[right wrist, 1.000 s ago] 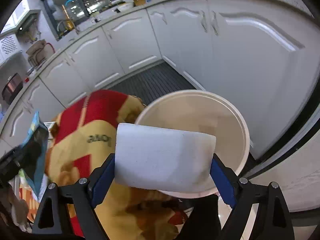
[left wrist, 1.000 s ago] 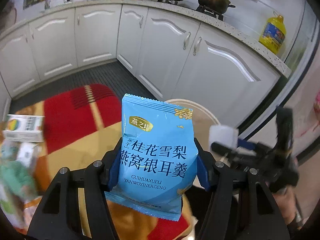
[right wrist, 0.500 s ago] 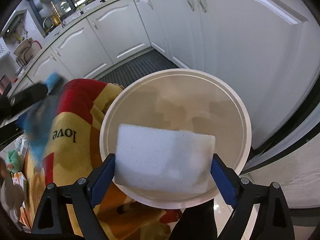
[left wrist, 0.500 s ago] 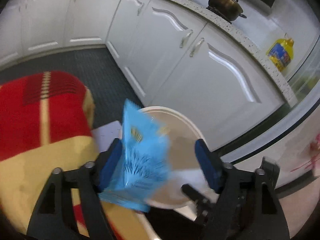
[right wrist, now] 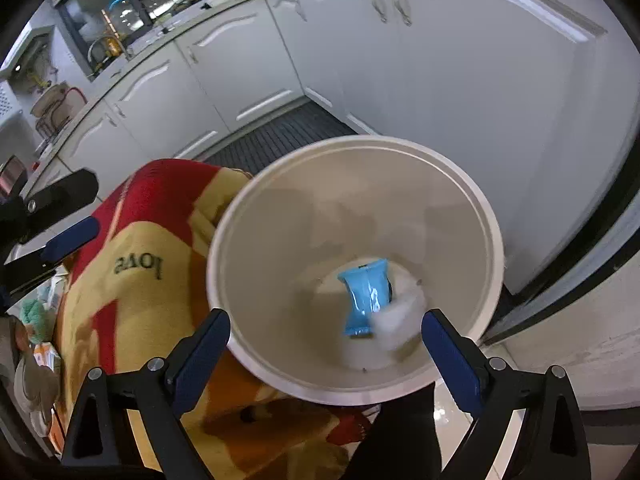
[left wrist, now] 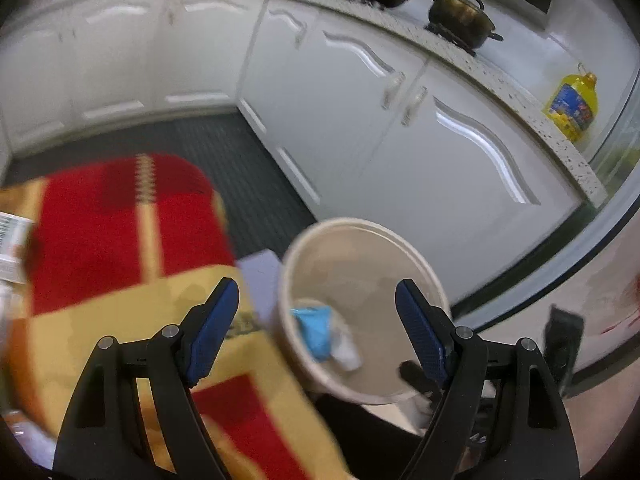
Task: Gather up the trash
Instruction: 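Open both tools to drop the packet and sponge into the bin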
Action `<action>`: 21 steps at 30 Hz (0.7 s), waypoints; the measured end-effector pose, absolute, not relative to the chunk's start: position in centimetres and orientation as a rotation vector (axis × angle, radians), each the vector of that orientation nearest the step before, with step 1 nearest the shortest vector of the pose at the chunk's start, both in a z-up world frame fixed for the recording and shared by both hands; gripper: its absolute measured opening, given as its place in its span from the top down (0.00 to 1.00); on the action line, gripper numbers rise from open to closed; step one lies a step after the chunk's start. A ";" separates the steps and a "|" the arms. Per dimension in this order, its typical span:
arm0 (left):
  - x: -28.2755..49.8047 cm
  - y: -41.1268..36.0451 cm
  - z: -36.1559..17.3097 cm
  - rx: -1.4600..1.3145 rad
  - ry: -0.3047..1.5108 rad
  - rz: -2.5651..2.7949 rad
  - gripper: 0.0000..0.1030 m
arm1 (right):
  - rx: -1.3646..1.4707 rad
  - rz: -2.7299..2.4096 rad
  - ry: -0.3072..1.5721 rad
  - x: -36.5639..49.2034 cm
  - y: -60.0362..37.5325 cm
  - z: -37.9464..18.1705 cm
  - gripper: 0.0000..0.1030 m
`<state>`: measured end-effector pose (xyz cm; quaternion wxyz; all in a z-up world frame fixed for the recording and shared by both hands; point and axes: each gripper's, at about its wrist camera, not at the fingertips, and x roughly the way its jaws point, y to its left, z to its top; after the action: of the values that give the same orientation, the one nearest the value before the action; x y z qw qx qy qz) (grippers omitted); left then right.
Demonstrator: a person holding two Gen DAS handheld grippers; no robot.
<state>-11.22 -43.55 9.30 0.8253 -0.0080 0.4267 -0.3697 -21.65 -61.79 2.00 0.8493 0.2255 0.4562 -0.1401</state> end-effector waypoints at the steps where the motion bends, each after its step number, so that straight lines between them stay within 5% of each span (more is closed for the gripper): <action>1: -11.5 -42.9 9.6 -0.005 0.887 -0.766 0.22 | 0.464 -0.292 0.953 -21.5 -61.3 2.4 0.07; 21: -16.2 -24.4 12.8 0.064 0.654 -0.367 0.22 | 0.215 -0.102 0.787 -19.1 -46.5 10.4 0.07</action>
<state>-16.23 -24.43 12.83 0.9301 0.0311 0.3192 -0.1791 -19.08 -46.47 10.38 0.9167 0.1045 0.3824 -0.0496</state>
